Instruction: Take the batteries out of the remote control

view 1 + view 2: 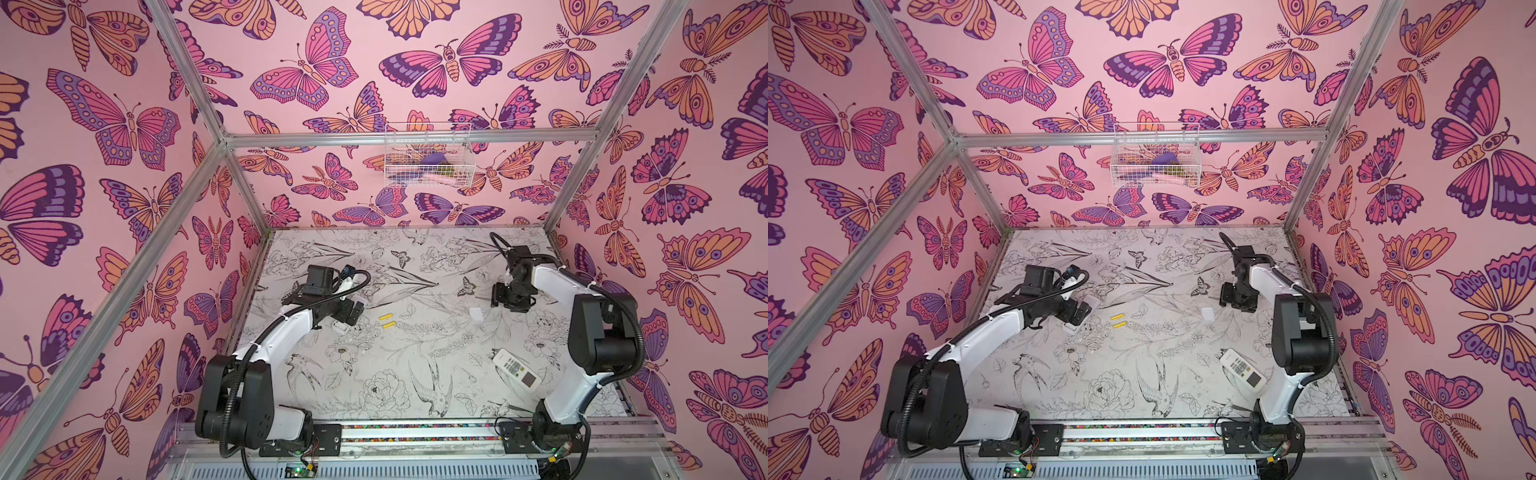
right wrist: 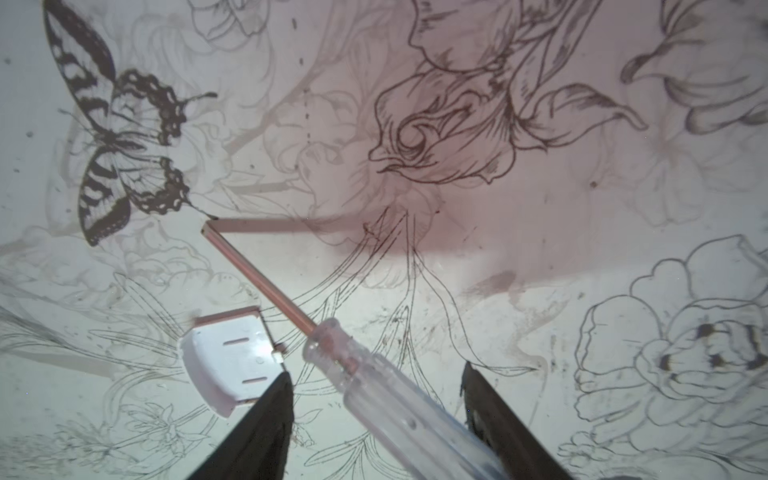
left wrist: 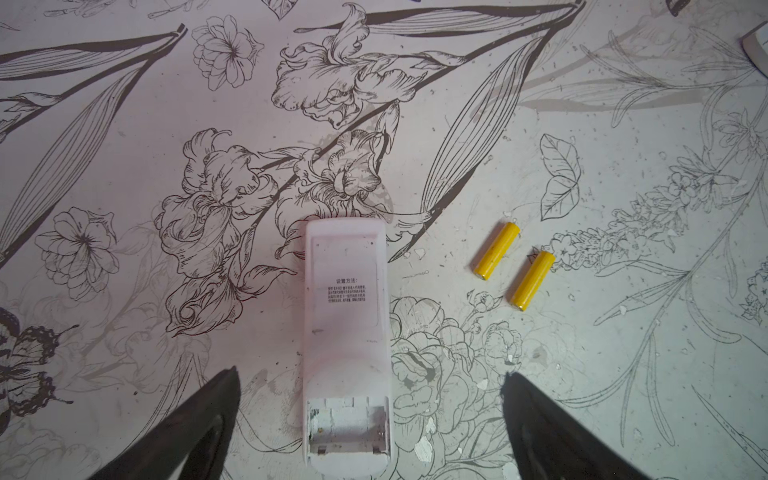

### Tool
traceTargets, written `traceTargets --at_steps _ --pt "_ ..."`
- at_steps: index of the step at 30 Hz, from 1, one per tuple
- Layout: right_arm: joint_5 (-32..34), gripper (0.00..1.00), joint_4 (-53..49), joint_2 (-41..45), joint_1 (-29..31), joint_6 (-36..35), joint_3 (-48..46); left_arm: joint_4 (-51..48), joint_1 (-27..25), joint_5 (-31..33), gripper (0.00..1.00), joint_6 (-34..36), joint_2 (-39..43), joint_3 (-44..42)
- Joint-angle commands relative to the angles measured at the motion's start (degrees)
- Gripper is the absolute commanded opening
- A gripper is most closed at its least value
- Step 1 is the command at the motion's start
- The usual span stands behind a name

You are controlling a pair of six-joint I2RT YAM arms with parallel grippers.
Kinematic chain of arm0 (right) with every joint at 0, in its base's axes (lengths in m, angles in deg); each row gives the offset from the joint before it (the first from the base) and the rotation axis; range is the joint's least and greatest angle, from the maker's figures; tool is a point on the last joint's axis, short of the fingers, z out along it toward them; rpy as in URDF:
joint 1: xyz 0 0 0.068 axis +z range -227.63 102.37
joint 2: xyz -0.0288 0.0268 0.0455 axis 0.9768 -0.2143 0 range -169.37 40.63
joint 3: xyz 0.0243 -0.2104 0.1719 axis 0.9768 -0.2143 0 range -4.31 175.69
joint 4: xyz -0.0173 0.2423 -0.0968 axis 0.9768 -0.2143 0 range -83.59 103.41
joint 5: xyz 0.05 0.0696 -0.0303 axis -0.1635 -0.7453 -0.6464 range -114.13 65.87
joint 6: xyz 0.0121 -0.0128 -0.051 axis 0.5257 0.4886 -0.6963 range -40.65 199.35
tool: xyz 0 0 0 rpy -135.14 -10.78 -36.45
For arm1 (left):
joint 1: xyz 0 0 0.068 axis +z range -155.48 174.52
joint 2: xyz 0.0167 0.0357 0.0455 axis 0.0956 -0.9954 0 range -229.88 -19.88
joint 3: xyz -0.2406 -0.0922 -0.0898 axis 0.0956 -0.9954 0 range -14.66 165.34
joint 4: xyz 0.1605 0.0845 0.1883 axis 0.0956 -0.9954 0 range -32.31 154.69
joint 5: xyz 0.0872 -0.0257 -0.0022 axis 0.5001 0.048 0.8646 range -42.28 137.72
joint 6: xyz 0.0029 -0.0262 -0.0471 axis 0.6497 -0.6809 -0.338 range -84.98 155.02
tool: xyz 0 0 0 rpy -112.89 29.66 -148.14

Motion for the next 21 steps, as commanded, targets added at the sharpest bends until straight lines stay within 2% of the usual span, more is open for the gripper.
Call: traceTargets --at_steps 1,5,11,21 --pt "7.1 0.66 -7.4 -1.7 0.9 -4.1 1.6 -0.1 0.4 -0.4 1.00 0.4 0.7 -0.2" --pt "7.5 0.67 -8.9 -1.1 1.0 -5.0 2.0 -1.1 0.4 -0.9 1.00 0.2 1.4 0.6" --pt "15.1 0.70 -12.1 -1.7 1.8 -6.9 2.3 -0.5 0.4 -1.6 1.00 -0.2 1.3 0.3" --pt "10.3 0.70 -9.0 8.3 3.7 -10.0 -5.7 -0.6 0.4 -0.9 1.00 0.2 0.6 0.3"
